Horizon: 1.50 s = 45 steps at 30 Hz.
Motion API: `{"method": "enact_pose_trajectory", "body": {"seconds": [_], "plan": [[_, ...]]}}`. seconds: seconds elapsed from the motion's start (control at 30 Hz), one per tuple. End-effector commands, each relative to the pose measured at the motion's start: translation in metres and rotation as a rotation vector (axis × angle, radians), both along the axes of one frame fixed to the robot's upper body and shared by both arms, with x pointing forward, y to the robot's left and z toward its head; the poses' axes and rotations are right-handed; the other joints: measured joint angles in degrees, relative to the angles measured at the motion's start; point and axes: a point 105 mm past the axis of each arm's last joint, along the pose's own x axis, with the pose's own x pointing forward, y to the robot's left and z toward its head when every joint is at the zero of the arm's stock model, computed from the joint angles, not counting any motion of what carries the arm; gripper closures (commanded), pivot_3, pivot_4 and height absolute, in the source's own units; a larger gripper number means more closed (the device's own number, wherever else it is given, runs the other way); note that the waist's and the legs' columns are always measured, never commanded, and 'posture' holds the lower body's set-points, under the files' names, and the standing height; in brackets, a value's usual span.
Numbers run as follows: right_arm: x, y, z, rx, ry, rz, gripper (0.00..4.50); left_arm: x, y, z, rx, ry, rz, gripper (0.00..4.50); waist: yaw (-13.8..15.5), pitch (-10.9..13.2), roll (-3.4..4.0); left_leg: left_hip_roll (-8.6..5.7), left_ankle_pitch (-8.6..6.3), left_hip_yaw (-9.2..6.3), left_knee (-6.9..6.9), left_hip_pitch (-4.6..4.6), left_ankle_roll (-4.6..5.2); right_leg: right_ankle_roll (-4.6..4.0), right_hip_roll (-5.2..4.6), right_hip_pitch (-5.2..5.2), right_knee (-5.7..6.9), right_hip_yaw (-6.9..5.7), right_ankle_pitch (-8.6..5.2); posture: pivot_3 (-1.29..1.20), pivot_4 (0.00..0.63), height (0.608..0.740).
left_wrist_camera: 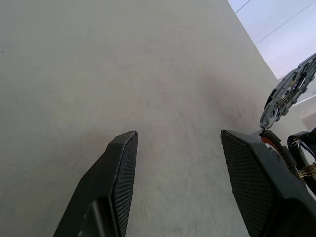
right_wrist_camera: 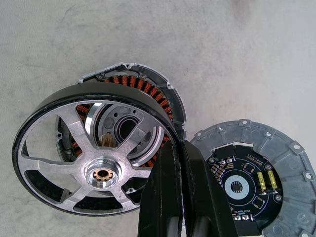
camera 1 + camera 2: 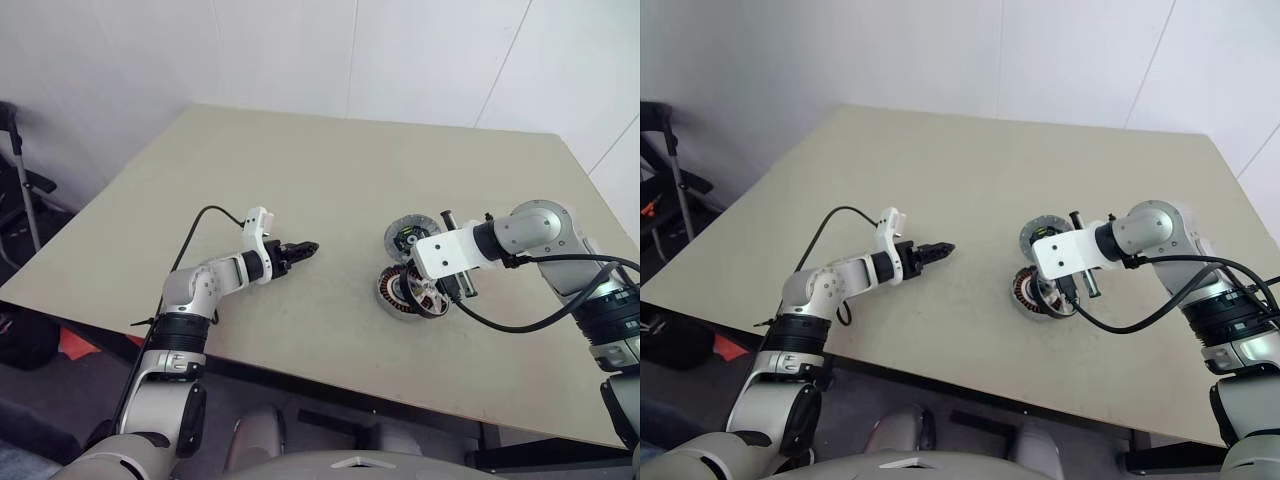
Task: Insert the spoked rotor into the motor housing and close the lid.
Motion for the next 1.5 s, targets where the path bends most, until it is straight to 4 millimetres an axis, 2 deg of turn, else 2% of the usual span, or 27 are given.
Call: {"method": "enact_pose_trajectory", "body": {"seconds": [0.03, 0.2, 0.33, 0.43, 0.93, 1.37, 1.5], "plan": [[0.003, 0.006, 0.022, 0.013, -0.075, 0.031, 4.48, 0.005, 0.003, 0.013, -0.009, -0.054, 0.016, 1.68, 0.0, 0.0, 0.0, 0.0, 0.0, 0.0, 0.0, 0.0, 0.0, 0.0, 0.0, 0.0, 0.0, 0.0, 0.0, 0.0, 0.0, 0.74], [0.001, 0.013, 0.036, 0.02, -0.106, 0.055, 4.48, 0.004, 0.003, 0.011, -0.01, -0.05, 0.017, 1.68, 0.02, 0.0, 0.0, 0.0, 0.0, 0.0, 0.0, -0.01, 0.0, 0.0, 0.0, -0.02, 0.0, 0.01, 0.0, 0.0, 0.0, 0.74], [0.0, 0.021, 0.039, 0.029, -0.111, 0.075, 4.48, 0.004, 0.002, 0.011, -0.01, -0.048, 0.018, 1.68, 0.02, 0.0, 0.0, 0.0, 0.0, 0.0, 0.0, -0.01, 0.0, 0.0, 0.0, -0.01, 0.0, 0.01, 0.0, 0.0, 0.0, 0.74], [0.0, 0.023, 0.035, 0.027, -0.098, 0.077, 4.48, 0.004, 0.001, 0.01, -0.012, -0.048, 0.019, 1.68, 0.03, 0.0, 0.0, 0.0, 0.0, 0.0, 0.0, 0.0, 0.0, 0.0, 0.0, 0.0, 0.0, 0.01, 0.0, 0.0, 0.0, 0.74], [0.022, 0.01, 0.011, -0.055, -0.111, 0.025, 4.48, 0.0, 0.001, 0.008, -0.014, -0.041, 0.024, 1.68, -0.02, 0.0, 0.0, -0.01, 0.0, 0.01, -0.01, -0.03, -0.01, 0.0, 0.0, -0.04, 0.0, 0.01, 0.0, 0.0, 0.0, 0.74], [0.017, 0.006, 0.011, -0.068, -0.085, 0.036, 4.48, 0.001, 0.002, 0.007, -0.011, -0.041, 0.029, 1.68, 0.0, 0.0, 0.0, -0.02, 0.0, 0.0, 0.0, -0.02, -0.01, 0.0, 0.0, -0.01, 0.0, 0.02, 0.0, 0.0, 0.0, 0.74], [0.017, 0.007, 0.013, -0.062, -0.103, 0.038, 3.55, 0.001, 0.003, 0.007, -0.009, -0.041, 0.029, 1.68, 0.0, 0.01, -0.01, -0.02, 0.0, 0.0, 0.0, -0.02, -0.01, 0.0, 0.0, -0.01, -0.01, 0.02, 0.0, 0.0, 0.0, 0.74]]}}
